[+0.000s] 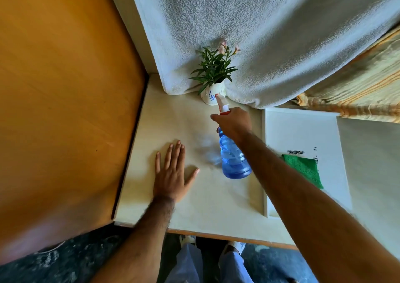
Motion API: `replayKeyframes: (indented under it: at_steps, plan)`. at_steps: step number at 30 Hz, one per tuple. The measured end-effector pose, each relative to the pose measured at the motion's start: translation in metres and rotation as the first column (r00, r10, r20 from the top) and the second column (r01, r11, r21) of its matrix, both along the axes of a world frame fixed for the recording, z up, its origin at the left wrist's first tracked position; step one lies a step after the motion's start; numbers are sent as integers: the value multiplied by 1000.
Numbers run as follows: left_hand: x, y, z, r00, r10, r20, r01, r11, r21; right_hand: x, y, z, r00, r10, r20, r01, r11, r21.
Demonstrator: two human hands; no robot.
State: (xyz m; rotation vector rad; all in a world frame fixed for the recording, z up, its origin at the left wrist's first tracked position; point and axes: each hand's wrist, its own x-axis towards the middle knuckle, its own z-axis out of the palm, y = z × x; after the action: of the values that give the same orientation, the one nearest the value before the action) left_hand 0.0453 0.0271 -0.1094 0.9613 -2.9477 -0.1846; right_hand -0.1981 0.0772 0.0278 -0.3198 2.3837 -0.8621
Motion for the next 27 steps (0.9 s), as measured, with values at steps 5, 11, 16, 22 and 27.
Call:
replayKeyframes:
  at_steps: [5, 11, 16, 22, 27]
  plan:
    - [0, 1, 1, 1000, 1, -5, -1, 1000, -4, -3, 0, -1, 997, 4, 73, -3, 1000, -16]
    - [1, 0, 1, 1000, -3, -14, 3, 1000, -2, -4, 11, -1, 998, -44, 46, 47, 996, -70]
    - [0, 1, 2, 1000, -8, -21, 8, 1000, 12, -18, 38, 28, 980, -194, -53, 172, 943, -286]
    - [3, 0, 3, 1000, -14, -7, 14, 1000, -5, -57, 84, 71, 898, -406, -169, 199, 719, -666]
    - [1, 1, 3, 1000, -14, -12, 15, 1000, 4, -90, 115, 60, 856, -458, -240, 142, 654, -743]
